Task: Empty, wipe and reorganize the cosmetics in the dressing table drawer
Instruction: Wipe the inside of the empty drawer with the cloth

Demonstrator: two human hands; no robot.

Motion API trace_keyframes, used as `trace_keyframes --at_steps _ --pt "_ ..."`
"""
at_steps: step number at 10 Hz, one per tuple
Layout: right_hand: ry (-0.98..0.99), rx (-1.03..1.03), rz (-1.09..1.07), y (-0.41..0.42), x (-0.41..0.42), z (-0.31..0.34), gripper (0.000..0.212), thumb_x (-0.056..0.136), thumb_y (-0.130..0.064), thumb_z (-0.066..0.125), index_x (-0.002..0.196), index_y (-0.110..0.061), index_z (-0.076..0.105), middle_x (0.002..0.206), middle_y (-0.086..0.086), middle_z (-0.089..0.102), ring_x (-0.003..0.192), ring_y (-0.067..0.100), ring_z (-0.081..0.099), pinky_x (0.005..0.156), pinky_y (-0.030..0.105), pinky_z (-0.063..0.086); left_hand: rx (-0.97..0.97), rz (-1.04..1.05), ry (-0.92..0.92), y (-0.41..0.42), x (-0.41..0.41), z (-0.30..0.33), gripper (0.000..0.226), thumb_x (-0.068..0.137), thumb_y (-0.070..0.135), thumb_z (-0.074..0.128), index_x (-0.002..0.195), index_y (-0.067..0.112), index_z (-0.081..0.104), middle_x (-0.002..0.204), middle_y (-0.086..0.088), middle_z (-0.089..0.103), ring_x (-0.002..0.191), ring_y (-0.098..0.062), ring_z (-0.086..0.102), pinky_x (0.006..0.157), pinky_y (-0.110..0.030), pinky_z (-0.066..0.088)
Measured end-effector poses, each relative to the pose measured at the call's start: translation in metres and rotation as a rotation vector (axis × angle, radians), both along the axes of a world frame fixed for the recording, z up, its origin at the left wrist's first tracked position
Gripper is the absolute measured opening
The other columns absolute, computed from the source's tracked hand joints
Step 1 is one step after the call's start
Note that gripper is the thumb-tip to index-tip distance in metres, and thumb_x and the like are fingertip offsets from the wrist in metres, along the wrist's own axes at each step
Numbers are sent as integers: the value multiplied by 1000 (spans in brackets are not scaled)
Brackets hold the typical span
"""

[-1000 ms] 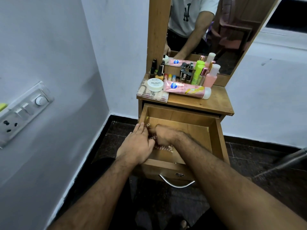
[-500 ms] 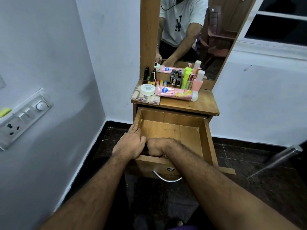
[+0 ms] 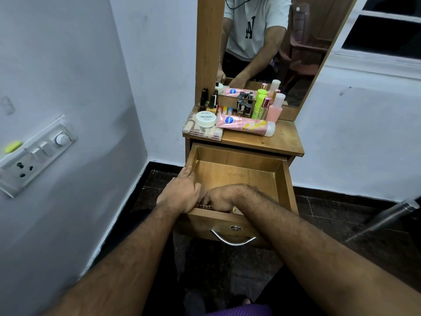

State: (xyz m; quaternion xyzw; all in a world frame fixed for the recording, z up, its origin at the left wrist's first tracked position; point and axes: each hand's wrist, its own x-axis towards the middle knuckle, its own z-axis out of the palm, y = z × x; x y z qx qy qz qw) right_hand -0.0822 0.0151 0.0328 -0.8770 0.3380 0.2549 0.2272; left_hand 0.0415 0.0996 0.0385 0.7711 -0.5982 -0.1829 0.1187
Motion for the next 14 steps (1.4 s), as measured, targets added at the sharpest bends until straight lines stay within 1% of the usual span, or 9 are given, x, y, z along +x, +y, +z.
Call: trace_keyframes --at_steps 1,3,5,7,8,9,11,12,14 --pt "31 27 5 6 -3 16 38 92 -5 47 117 -23 69 105 -4 67 92 17 59 82 29 48 5 2 -2 1 0 1 54 101 29 29 151 9 33 165 -3 11 151 -12 7 121 -37 17" --pt "76 8 -17 -12 -36 9 46 88 0 49 108 -34 73 101 -10 69 93 15 63 87 36 56 8 3 -11 2 -2 4 55 102 30 28 153 10 29 165 -2 10 151 -12 8 120 -36 15" --pt "140 33 -26 -25 -79 11 34 93 -4 52 90 -31 72 92 -7 68 92 18 64 87 39 57 26 3 -26 2 -3 5 55 102 32 27 154 11 27 165 -1 8 151 -12 6 121 -36 14" --pt "159 -135 10 -26 -109 18 32 93 -9 58 120 -24 68 105 -8 63 101 15 58 84 30 48 26 1 -39 2 -3 4 56 102 31 27 153 9 28 165 -2 9 151 -12 7 121 -36 15" --pt "124 -200 8 -19 -102 13 41 94 -20 61 134 -28 58 124 0 63 114 20 59 97 37 49 24 0 -44 1 -2 3 56 101 31 27 153 9 28 165 -3 9 151 -13 7 121 -36 15" --pt "114 -254 -9 -13 -100 5 37 97 -30 57 134 -23 57 122 4 64 111 21 60 94 33 48 27 -6 -48 0 -3 2 57 101 32 27 153 9 28 165 -3 9 151 -13 8 121 -36 15" --pt "38 -302 -237 -16 -100 -2 32 93 -34 62 122 -20 63 117 3 66 108 21 62 94 35 51 34 2 -59 2 -3 5 55 102 31 26 153 9 29 165 -3 9 151 -13 8 120 -36 17" --pt "-1 -352 -364 -20 -104 -6 26 94 -30 61 117 -17 63 114 5 66 103 22 64 84 32 52 35 -2 -57 3 -4 6 55 102 31 26 152 9 30 165 -3 9 151 -13 8 120 -36 17" --pt "-43 -475 -578 -27 -110 -11 19 97 -11 52 111 -9 65 113 10 68 101 26 67 85 35 56 35 -1 -56 2 -3 5 55 102 31 27 152 9 31 165 -3 10 151 -14 9 120 -36 17"
